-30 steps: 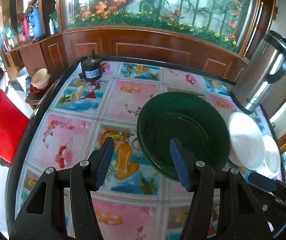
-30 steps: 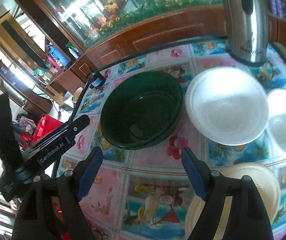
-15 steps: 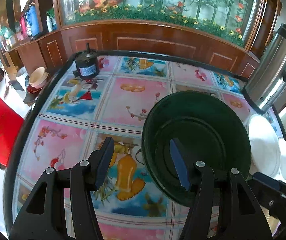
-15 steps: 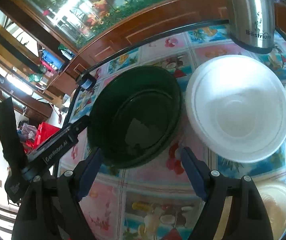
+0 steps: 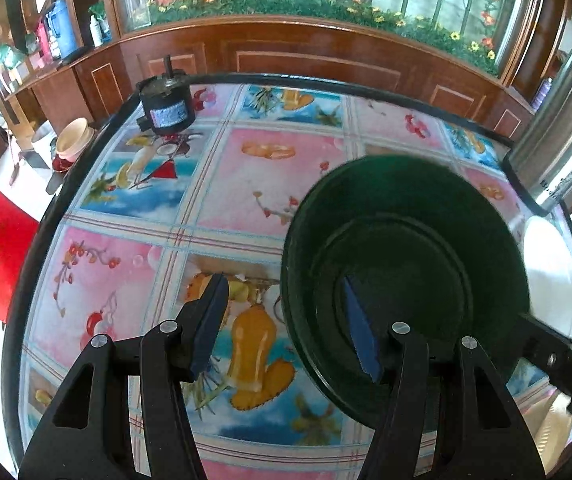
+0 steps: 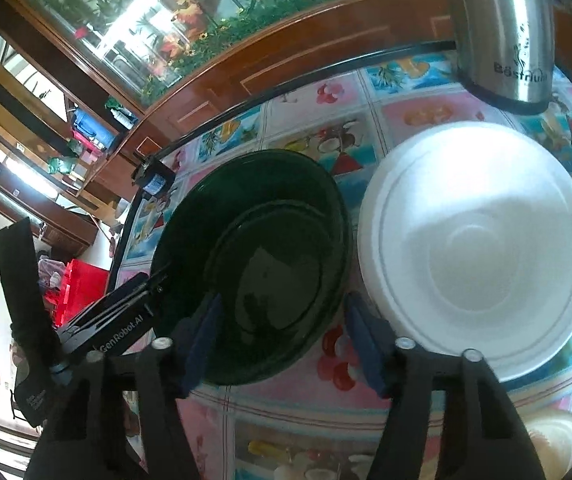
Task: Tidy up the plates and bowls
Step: 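Close both tools on the green basin rim and lift it, then carry the green basin with both tools over the stacked red plates, then lower the green basin onto the red plates and open both tools, then move both tools to the beige paper plate on the table, then close both tools on the beige plate rim and lift it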
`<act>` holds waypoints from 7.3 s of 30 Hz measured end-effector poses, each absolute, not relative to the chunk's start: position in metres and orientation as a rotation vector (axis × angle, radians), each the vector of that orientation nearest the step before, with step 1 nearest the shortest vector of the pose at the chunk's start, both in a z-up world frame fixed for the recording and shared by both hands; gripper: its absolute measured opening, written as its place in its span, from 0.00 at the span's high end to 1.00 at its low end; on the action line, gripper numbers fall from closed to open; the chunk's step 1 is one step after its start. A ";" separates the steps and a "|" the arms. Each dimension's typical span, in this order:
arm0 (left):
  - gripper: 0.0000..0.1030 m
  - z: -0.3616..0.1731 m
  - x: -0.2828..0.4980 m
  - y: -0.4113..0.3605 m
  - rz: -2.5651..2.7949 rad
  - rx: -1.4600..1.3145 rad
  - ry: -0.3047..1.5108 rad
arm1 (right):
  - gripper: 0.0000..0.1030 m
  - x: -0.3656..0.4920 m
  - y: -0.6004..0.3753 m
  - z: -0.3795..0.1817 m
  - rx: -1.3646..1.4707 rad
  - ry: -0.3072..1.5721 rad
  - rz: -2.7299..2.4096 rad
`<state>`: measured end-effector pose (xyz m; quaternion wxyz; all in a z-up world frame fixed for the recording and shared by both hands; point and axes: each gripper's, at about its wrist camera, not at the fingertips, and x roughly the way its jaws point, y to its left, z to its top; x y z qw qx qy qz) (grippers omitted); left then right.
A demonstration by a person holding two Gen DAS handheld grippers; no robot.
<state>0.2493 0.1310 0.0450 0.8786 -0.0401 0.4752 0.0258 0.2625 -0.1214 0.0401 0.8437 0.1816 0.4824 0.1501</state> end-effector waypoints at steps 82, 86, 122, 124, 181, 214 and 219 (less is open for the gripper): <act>0.78 0.046 -0.137 0.268 0.025 -0.274 1.010 | 0.73 -0.014 0.001 0.032 0.005 1.050 0.716; 0.77 0.047 -0.137 0.268 0.022 -0.279 1.008 | 0.73 -0.011 0.001 0.031 0.015 1.054 0.717; 0.50 0.093 -0.157 0.254 0.129 -0.113 0.776 | 0.49 -0.016 -0.023 0.044 0.121 1.018 0.719; 0.49 0.095 -0.154 0.247 0.110 -0.114 0.770 | 0.48 -0.017 -0.026 0.045 0.127 1.012 0.714; 0.49 0.073 0.023 -0.025 -0.171 -0.077 0.928 | 0.33 0.046 -0.289 0.047 0.355 0.920 0.233; 0.80 0.034 0.053 -0.046 -0.204 -0.064 1.025 | 0.75 0.077 -0.274 0.022 0.280 0.983 0.297; 0.80 0.049 0.026 -0.036 -0.218 -0.061 0.989 | 0.75 0.053 -0.267 0.032 0.273 0.955 0.306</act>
